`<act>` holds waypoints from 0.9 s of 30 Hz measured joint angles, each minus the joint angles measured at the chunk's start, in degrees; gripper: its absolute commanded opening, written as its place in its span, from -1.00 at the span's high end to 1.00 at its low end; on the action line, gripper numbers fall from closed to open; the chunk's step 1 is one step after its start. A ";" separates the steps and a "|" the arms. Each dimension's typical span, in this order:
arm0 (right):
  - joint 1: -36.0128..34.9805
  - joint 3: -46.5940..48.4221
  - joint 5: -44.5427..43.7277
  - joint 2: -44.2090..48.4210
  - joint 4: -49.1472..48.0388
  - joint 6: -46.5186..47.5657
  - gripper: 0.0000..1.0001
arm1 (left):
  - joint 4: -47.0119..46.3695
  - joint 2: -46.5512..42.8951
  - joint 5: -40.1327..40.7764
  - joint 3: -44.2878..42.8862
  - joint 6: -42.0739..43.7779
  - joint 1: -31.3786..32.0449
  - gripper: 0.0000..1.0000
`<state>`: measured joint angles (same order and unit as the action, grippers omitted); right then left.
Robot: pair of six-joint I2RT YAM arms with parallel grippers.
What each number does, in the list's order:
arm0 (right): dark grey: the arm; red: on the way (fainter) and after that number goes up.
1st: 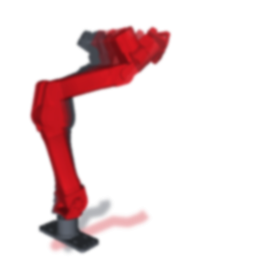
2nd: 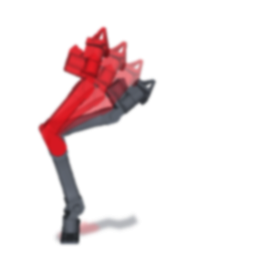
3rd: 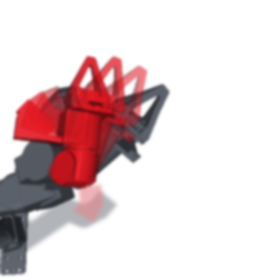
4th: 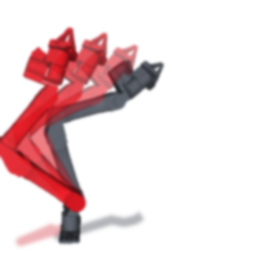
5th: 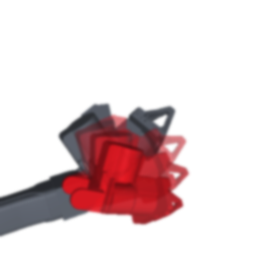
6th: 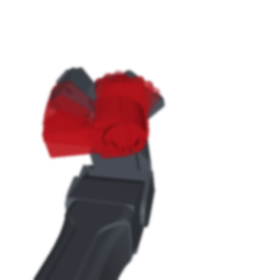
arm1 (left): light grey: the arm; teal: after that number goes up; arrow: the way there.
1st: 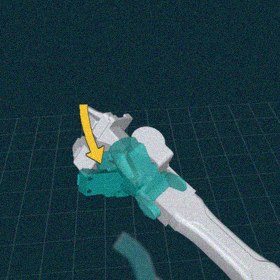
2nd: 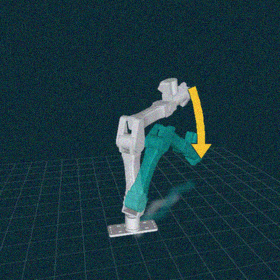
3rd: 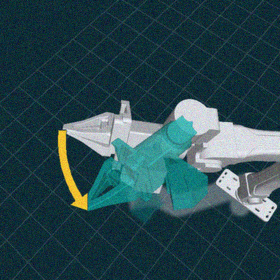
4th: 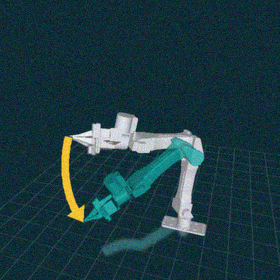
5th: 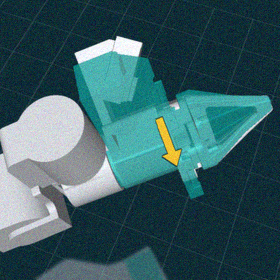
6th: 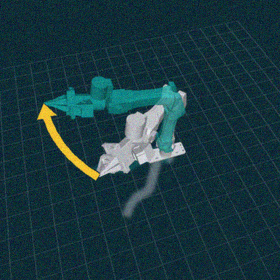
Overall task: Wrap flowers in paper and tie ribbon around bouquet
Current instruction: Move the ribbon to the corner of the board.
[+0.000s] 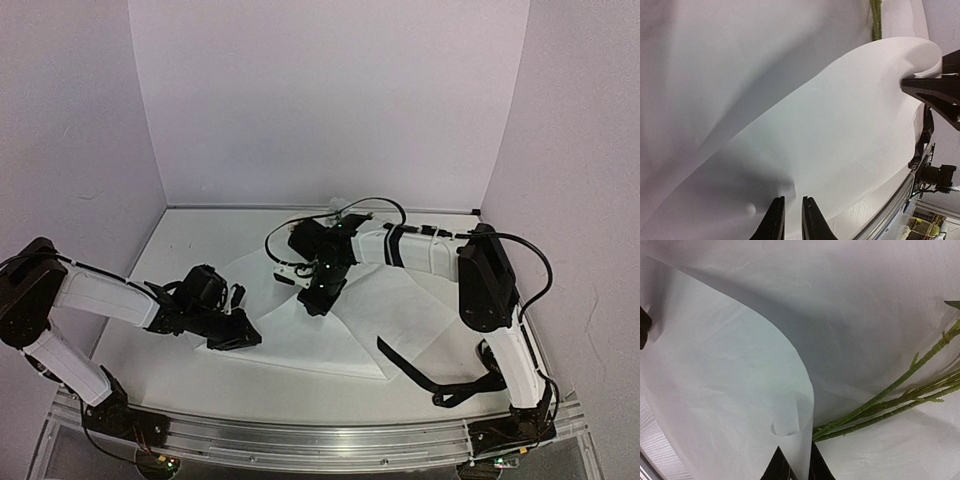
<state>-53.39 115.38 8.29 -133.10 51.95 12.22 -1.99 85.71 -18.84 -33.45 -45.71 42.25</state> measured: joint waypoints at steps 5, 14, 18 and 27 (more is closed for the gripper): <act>0.00 1.06 0.89 -0.09 -0.03 -1.22 0.68 | -0.14 -0.02 1.60 1.74 -1.74 0.59 0.77; 0.00 1.64 -0.09 0.38 -0.59 -4.50 -0.64 | -1.05 -0.02 4.67 3.86 -4.23 0.95 0.82; 0.06 -7.99 -3.40 6.81 -1.03 -6.97 -0.79 | -1.04 -0.02 5.85 4.04 -5.19 0.95 0.83; 1.17 -38.59 -10.00 38.55 -0.76 -16.39 -0.67 | -1.23 -0.02 6.86 4.08 -5.36 1.10 0.84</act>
<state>-52.22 76.79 -1.71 -94.54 51.19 -4.17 -3.22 85.69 -11.98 -29.37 -51.07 43.35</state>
